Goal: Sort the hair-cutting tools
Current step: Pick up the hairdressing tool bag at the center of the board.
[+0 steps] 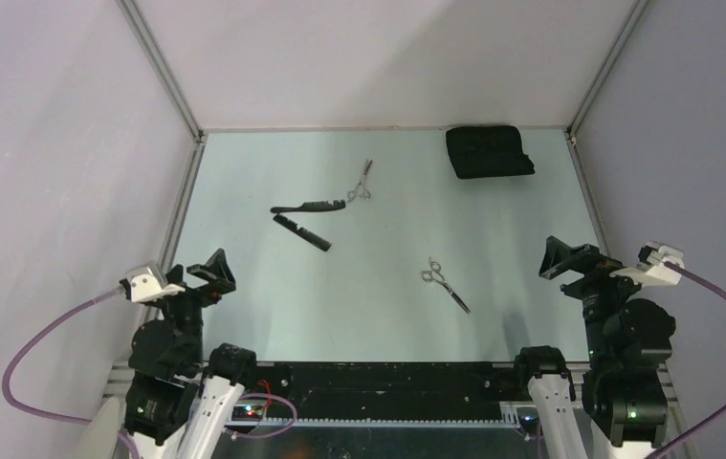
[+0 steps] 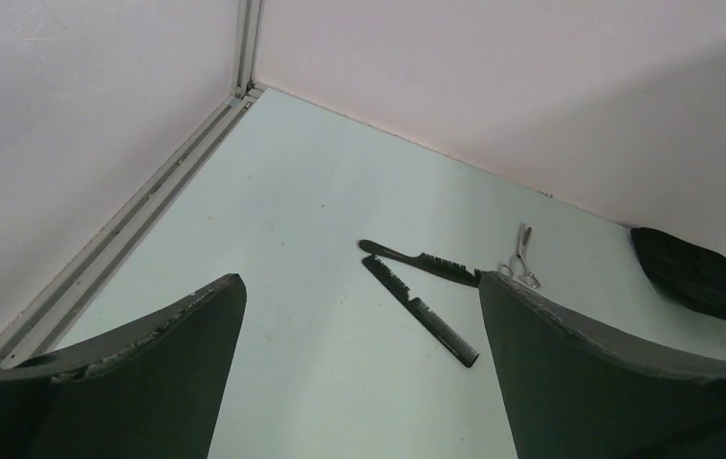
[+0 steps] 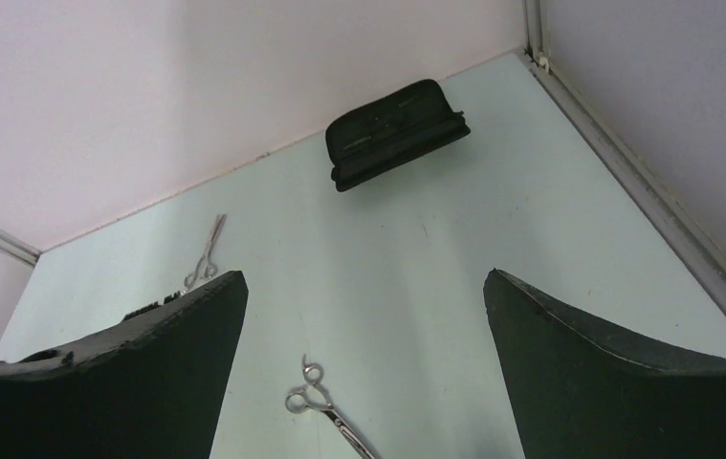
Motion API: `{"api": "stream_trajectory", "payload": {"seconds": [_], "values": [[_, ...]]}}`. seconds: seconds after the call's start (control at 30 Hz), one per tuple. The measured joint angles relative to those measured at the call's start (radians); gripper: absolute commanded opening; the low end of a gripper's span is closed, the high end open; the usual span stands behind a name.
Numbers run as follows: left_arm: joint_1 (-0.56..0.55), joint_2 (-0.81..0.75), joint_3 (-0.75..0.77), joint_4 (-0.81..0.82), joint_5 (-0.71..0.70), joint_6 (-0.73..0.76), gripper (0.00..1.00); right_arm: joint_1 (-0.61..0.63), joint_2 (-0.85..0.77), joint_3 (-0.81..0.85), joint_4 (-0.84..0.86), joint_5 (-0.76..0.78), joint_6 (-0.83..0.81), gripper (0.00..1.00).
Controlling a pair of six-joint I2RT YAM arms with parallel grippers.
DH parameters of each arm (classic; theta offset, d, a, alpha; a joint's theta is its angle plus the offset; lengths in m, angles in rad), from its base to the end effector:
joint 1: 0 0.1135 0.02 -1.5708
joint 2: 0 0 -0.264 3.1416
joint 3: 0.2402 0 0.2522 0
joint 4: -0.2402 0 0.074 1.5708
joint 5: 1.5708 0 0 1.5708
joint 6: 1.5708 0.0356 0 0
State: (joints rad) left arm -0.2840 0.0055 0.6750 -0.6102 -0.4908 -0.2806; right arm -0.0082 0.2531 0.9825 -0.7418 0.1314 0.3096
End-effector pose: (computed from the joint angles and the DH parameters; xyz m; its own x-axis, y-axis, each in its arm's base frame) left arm 0.0201 0.0116 0.3203 0.1113 -0.2869 -0.9515 -0.1808 0.9356 -0.3033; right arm 0.0163 -0.0048 0.3862 0.0306 0.3018 -0.9529 0.1363 0.9432 0.3031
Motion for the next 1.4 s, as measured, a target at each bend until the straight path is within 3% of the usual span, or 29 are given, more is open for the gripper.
{"api": "stream_trajectory", "payload": {"seconds": [0.2, 0.37, 0.67, 1.0, 1.4], "values": [[0.0, 0.0, -0.029, 0.031, 0.027, 0.013, 1.0, 0.0, 0.011, -0.057, 0.021, -0.023, 0.018, 0.99], [0.0, 0.015, -0.067, 0.058, 0.058, 0.013, 1.0, 0.0, 0.124, -0.101, 0.082, -0.093, 0.087, 1.0], [0.0, 0.08, -0.09, 0.071, 0.113, 0.031, 1.0, 0.0, 0.563, -0.142, 0.239, -0.15, 0.288, 0.99], [0.0, 0.086, -0.093, 0.095, 0.133, 0.058, 1.0, -0.027, 1.002, -0.148, 0.602, -0.126, 0.567, 0.99], [0.0, 0.107, -0.108, 0.115, 0.138, 0.073, 1.0, -0.04, 1.54, 0.01, 0.959, -0.121, 0.855, 0.95]]}}
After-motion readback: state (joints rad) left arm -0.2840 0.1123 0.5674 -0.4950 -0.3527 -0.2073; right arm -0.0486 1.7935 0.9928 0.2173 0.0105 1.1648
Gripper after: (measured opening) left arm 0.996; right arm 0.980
